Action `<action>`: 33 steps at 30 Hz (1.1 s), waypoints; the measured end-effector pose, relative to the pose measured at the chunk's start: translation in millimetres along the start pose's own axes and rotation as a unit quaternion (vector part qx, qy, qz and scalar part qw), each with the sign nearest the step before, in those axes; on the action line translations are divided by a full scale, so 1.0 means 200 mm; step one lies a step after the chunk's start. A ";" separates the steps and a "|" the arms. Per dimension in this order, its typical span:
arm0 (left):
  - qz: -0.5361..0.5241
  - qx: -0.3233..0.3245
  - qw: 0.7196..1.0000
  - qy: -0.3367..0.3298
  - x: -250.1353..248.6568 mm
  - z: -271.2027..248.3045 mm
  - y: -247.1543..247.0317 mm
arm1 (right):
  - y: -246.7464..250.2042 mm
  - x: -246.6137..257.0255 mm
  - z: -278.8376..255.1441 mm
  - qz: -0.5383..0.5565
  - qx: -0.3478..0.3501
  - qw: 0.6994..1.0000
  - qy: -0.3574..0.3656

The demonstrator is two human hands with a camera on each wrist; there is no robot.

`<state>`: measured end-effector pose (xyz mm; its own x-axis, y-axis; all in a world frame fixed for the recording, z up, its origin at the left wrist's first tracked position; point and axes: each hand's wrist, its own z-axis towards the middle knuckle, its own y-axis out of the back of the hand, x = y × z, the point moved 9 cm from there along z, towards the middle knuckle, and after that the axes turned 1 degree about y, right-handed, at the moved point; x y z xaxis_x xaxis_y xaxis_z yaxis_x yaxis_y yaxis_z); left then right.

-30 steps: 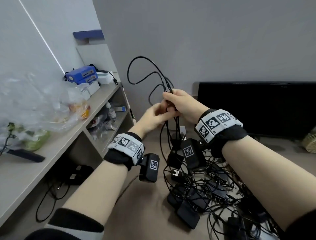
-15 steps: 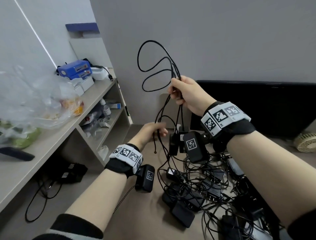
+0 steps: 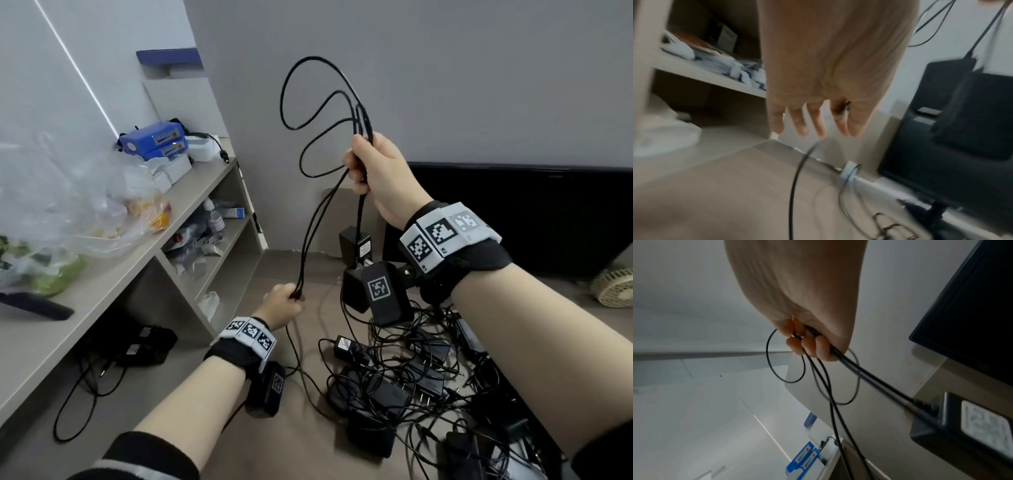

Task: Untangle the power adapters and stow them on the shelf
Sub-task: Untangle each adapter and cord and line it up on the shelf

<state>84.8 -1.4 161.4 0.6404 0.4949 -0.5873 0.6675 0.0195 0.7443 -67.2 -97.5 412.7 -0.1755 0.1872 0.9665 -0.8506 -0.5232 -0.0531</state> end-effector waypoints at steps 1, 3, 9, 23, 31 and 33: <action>0.025 0.022 0.999 0.037 0.09 0.00 -0.02 | 0.00 0.00 0.00 -0.004 0.001 1.000 -0.002; 0.011 0.016 0.998 0.065 0.14 -0.04 0.03 | -0.02 -0.03 0.01 -0.020 0.016 0.999 -0.018; -0.066 -0.333 0.930 -0.143 -0.34 -0.34 0.62 | -0.20 -0.25 -0.05 -0.141 0.096 0.983 -0.068; -0.107 -0.219 0.964 -0.107 -0.12 -0.43 0.63 | -0.72 -0.40 -0.22 -0.096 0.251 0.955 -0.128; -0.309 -0.176 0.935 0.014 0.30 -0.46 0.65 | -0.91 -0.59 -0.23 -0.034 0.238 0.950 -0.200; -0.366 -0.129 0.922 0.016 0.29 -0.47 0.60 | -0.96 -0.62 -0.24 0.009 0.224 0.952 -0.208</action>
<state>167.2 111.9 246.9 0.0404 0.2929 -0.9553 0.8010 0.5620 0.2062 93.5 18.8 291.8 0.1037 -0.1217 0.9871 -0.5364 -0.8426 -0.0475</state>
